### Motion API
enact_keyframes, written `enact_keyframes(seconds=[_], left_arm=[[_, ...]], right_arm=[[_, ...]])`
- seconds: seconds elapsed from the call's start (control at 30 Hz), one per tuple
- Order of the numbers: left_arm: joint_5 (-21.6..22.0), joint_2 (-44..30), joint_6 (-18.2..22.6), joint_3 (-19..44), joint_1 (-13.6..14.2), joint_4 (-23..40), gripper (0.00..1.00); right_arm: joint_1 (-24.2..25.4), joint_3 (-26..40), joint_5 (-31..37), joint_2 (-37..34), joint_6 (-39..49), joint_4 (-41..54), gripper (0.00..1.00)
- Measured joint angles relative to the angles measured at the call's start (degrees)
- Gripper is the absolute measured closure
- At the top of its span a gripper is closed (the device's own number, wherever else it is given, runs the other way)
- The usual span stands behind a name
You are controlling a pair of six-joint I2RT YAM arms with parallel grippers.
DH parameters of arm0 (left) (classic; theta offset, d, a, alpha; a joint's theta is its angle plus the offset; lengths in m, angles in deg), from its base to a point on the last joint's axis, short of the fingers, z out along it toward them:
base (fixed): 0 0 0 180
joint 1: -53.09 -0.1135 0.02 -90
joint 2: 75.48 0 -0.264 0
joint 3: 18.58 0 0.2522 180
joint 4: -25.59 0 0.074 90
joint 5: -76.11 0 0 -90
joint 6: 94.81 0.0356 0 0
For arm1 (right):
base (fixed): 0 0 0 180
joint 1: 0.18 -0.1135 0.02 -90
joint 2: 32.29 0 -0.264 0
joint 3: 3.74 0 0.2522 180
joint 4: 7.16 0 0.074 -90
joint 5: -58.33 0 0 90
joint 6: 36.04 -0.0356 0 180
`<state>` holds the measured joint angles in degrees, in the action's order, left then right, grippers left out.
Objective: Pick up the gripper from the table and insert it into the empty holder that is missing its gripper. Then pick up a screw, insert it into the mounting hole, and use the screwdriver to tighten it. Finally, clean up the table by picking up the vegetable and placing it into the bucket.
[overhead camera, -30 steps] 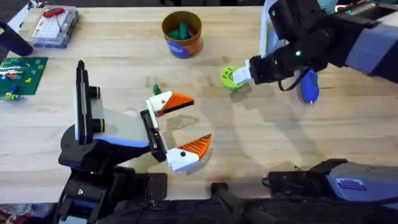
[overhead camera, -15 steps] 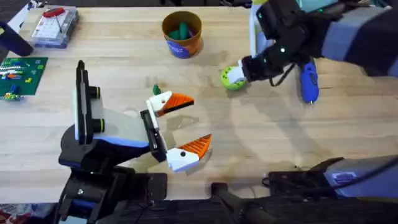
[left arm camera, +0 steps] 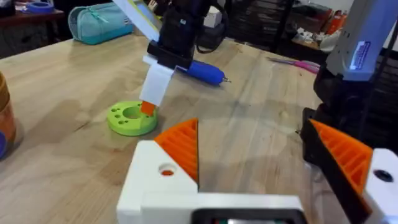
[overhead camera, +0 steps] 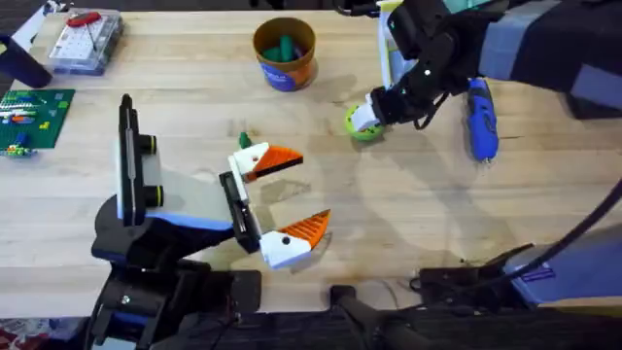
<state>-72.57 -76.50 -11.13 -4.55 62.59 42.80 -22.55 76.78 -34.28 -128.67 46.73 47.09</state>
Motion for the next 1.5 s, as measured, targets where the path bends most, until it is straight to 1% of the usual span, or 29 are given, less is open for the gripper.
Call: enact_keyframes(seconds=[0.13, 0.37, 0.57, 0.8, 1.1, 1.17, 1.3, 1.5], left_arm=[[0.0, 0.0, 0.0, 0.0, 0.0, 0.0, 0.011], [0.0, 0.0, 0.0, 0.0, 0.0, 0.0, 0.011], [0.0, 0.0, 0.0, 0.0, 0.0, 0.0, 0.011], [0.0, 0.0, 0.0, 0.0, 0.0, 0.0, 0.011], [0.0, 0.0, 0.0, 0.0, 0.0, 0.0, 0.011], [0.0, 0.0, 0.0, 0.0, 0.0, 0.0, 0.011], [0.0, 0.0, 0.0, 0.0, 0.0, 0.0, 0.011], [0.0, 0.0, 0.0, 0.0, 0.0, 0.0, 0.011]], right_arm=[[0.0, 0.0, 0.0, -0.3, 0.0, -0.2, 0.328], [0.0, 0.1, 0.0, -3.0, 0.0, -0.3, 0.328], [0.0, 0.3, 0.4, -3.0, 0.0, -0.2, 0.328], [0.0, 2.0, 2.1, -2.9, 0.0, 0.6, 0.328], [0.0, 2.1, 2.4, -2.8, 0.0, 0.8, 0.331], [0.0, 2.1, 2.5, -2.8, 0.0, 0.9, 0.371], [0.0, 2.1, 2.6, -2.8, 0.2, 0.9, 0.488], [-0.2, 2.1, 2.6, -2.8, 0.2, 1.2, 0.548]])
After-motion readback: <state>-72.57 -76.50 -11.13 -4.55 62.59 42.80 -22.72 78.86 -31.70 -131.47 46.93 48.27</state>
